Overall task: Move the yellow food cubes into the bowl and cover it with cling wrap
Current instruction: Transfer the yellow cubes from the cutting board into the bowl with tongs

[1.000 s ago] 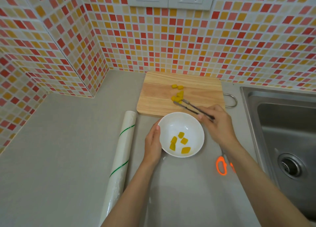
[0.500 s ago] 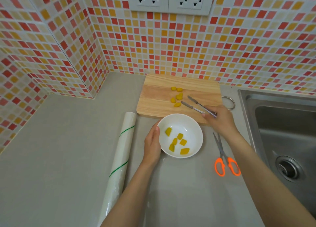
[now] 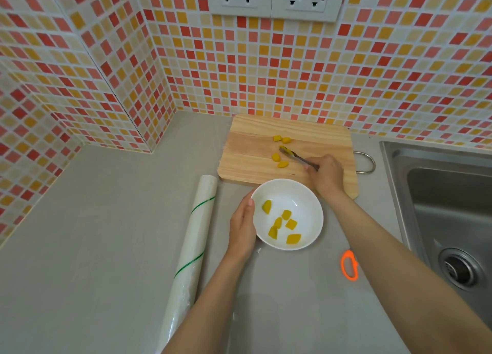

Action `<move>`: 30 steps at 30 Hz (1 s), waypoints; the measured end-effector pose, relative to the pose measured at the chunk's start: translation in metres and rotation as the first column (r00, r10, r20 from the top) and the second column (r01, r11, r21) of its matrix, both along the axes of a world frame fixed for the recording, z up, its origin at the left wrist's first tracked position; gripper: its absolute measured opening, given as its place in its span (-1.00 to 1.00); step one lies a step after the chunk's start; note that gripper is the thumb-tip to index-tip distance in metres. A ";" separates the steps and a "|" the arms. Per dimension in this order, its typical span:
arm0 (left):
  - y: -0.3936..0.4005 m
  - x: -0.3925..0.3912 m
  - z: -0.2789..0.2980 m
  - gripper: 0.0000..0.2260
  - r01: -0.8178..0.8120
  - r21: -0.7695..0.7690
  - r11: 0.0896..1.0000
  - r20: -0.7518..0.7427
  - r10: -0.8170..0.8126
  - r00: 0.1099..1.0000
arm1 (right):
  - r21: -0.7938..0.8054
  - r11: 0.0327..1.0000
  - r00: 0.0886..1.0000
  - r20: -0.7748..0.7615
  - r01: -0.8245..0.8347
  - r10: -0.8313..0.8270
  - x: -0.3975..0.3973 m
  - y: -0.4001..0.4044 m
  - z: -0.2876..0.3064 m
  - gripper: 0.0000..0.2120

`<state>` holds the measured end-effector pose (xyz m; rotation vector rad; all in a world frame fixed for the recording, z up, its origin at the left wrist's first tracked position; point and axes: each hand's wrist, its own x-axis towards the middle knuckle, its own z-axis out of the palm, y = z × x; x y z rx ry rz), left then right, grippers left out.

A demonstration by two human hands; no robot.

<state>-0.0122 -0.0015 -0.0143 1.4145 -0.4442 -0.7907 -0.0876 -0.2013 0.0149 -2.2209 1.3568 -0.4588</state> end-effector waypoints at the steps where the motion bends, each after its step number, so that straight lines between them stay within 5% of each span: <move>1: 0.000 0.000 0.000 -0.70 0.000 -0.001 1.000 0.000 0.000 1.000 | -0.013 1.000 1.000 0.018 -0.001 0.002 -0.003 0.002 0.001 -0.81; 11: 0.000 0.000 0.000 -0.68 0.000 -0.002 1.000 0.019 0.000 1.000 | -0.053 0.987 0.956 0.246 -0.151 0.159 -0.063 0.066 0.037 -0.75; 30: 0.000 -0.001 0.004 -0.69 -0.002 -0.003 1.000 0.015 0.003 1.000 | 0.019 0.986 0.984 -0.063 -0.168 0.169 -0.022 0.005 0.002 -0.63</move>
